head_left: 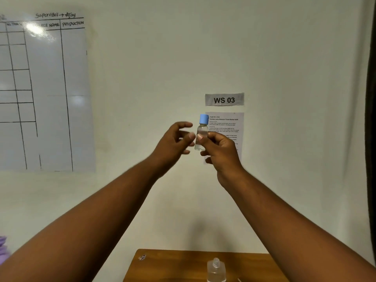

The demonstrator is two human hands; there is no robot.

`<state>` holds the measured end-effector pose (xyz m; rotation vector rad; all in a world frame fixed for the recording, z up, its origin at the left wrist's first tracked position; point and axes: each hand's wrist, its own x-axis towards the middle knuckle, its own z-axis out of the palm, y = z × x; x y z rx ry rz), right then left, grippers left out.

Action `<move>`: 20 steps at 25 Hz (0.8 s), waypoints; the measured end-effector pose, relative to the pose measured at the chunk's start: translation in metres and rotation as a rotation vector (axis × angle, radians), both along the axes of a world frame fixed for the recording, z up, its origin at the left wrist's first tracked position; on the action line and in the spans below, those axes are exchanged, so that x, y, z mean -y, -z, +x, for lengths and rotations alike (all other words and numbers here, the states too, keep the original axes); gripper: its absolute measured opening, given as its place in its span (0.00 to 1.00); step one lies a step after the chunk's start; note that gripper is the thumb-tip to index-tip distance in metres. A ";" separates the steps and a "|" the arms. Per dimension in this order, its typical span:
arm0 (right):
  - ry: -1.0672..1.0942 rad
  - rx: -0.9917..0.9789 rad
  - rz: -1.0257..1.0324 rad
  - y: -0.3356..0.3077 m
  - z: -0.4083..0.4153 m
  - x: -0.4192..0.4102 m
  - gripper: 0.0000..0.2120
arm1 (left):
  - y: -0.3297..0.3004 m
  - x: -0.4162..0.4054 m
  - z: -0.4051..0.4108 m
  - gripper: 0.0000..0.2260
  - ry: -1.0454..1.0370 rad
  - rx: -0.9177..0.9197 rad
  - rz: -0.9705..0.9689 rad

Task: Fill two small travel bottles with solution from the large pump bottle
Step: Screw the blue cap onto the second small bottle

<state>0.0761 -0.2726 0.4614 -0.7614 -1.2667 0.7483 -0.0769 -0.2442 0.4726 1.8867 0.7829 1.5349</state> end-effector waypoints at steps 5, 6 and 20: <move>-0.044 0.058 -0.051 -0.005 -0.001 -0.004 0.06 | 0.049 0.002 0.014 0.13 0.141 0.307 -0.201; -0.044 0.070 -0.056 -0.004 -0.002 -0.006 0.07 | 0.055 0.003 0.017 0.16 0.184 0.379 -0.256; -0.063 0.226 -0.067 0.011 -0.020 -0.025 0.22 | 0.079 0.002 0.015 0.10 0.290 0.901 -0.448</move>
